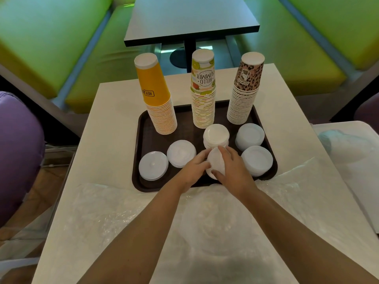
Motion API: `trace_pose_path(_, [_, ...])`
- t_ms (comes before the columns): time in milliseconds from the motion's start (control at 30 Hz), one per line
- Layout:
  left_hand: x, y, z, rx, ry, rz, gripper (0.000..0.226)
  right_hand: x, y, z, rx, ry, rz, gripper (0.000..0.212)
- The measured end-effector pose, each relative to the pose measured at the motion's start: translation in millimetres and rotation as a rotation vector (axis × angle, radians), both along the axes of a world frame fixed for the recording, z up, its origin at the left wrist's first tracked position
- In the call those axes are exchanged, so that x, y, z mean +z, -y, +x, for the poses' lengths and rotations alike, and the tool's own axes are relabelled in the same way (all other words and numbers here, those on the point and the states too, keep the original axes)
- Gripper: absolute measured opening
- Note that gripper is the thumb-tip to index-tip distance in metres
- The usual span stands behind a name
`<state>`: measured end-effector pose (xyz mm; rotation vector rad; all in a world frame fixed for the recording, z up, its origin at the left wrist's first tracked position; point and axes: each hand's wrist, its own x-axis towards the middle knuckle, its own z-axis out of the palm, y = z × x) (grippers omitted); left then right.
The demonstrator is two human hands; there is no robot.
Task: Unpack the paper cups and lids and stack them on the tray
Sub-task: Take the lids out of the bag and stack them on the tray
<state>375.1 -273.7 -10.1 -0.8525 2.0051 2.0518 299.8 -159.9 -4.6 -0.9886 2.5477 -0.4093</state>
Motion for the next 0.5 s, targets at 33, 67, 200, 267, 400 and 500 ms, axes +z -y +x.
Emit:
trace_pose_path(33, [-2,2,3,-0.021,-0.002,-0.003,0.052,0,0,-1,0.003,0.001,0.000,0.076])
trace_pose_path(67, [-3,3,5,-0.051,-0.004,-0.028,0.060,1,-1,-3,0.005,0.005,-0.004,0.076])
trace_pose_path(200, [-10,4,10,-0.207,-0.046,-0.368,0.091,0,0,-4,-0.006,0.039,-0.040,0.077])
trace_pose_path(267, [-13,-1,10,-0.199,-0.075,-0.480,0.099,-1,0,-3,-0.014,0.057,-0.059,0.078])
trace_pose_path(400, [-16,-5,4,-0.171,-0.106,-0.565,0.095,1,0,-3,-0.040,0.080,-0.068,0.078])
trace_pose_path(500, [-18,1,3,-0.205,-0.100,-0.597,0.095,3,0,-5,-0.032,0.085,-0.053,0.079])
